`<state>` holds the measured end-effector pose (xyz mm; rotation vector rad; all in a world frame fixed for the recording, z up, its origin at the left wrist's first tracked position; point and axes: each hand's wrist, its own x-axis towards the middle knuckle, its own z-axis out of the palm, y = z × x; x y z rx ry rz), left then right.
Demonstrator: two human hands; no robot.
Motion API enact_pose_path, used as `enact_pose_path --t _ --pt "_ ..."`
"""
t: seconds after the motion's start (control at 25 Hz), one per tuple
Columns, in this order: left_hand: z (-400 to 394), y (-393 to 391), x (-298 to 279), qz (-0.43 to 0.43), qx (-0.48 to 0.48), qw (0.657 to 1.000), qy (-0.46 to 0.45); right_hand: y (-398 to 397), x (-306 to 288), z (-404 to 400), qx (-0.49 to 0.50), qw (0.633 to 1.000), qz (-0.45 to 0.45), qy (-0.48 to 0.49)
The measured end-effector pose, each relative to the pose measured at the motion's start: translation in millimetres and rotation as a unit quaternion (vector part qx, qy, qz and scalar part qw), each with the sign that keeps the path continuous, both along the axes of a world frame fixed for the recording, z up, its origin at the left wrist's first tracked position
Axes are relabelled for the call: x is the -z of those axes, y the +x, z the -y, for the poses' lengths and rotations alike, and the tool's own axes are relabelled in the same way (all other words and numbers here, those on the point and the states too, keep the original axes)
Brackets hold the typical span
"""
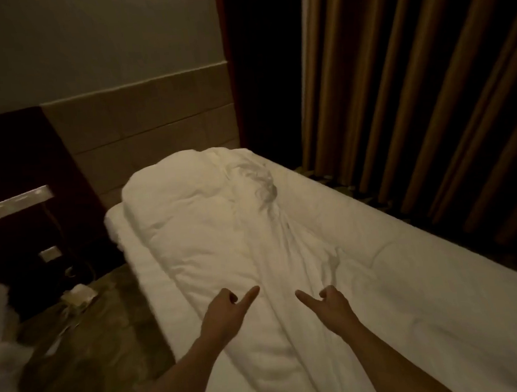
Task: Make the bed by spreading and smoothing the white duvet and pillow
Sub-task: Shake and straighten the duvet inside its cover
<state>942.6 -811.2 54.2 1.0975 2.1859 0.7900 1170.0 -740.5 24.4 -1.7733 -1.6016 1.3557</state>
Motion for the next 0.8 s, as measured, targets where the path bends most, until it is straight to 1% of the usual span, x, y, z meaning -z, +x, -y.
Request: enact_pose_path --t 0.12,0.24,0.36,0.52,0.64,0.8 --pt "-61 -79 -11 0.003 0.074 0.997 0.013 -74 -13 -37 0.076 0.997 0.014 0.021" --pt "-101 -160 -15 0.003 0.099 0.995 -0.002 -149 -23 -66 0.097 0.994 0.042 -0.003" --pt "-154 -223 -12 0.008 0.113 0.993 -0.014 -208 -28 -97 0.113 0.992 0.060 0.001" --pt "-222 -259 3 0.039 0.162 0.985 -0.034 -249 -11 -159 0.175 0.978 0.112 -0.020" --pt "-299 -294 22 0.049 0.186 0.980 -0.051 -289 20 -234 0.196 0.974 0.115 -0.024" --pt "-425 -334 48 0.002 0.248 0.967 -0.057 -329 62 -355 0.212 0.971 0.108 -0.011"
